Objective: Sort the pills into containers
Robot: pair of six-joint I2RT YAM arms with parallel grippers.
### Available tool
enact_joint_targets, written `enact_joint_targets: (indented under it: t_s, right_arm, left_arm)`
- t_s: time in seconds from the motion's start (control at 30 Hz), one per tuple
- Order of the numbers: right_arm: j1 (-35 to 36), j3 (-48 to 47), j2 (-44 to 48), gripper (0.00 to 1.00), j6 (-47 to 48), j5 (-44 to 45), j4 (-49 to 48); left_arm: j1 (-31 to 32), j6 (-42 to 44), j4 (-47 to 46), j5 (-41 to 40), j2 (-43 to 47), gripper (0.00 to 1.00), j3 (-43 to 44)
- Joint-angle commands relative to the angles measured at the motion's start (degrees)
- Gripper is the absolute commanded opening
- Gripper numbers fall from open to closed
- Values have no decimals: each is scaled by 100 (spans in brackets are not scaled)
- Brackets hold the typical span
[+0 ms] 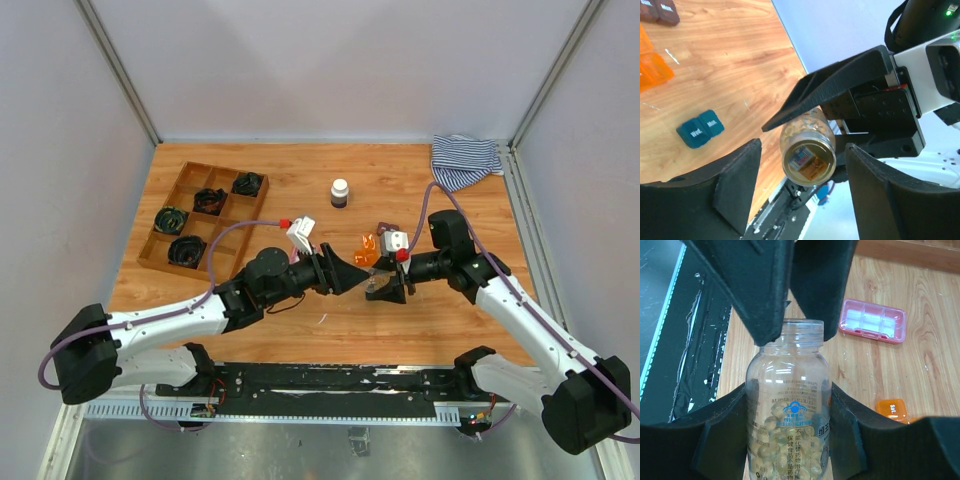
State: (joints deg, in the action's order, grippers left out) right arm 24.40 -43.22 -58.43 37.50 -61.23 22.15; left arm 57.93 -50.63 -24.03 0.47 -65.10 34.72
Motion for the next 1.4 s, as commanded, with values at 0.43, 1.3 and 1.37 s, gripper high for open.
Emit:
enact_joint_targets:
  t_s: [0.43,1.3,1.37]
  right_arm:
    - [-32,-104,78,1,118,-320,-38]
    - [-59,-91,87,1,121,-358,-36]
    - [-63,-98,87,1,123,-366,-36]
  left_arm:
    - [-19,859,27,-355,639,94,-114]
    - [-529,5487,-1104,2368,111,90,-146]
    - [-529,5491,-1104,2321,38,87,-111]
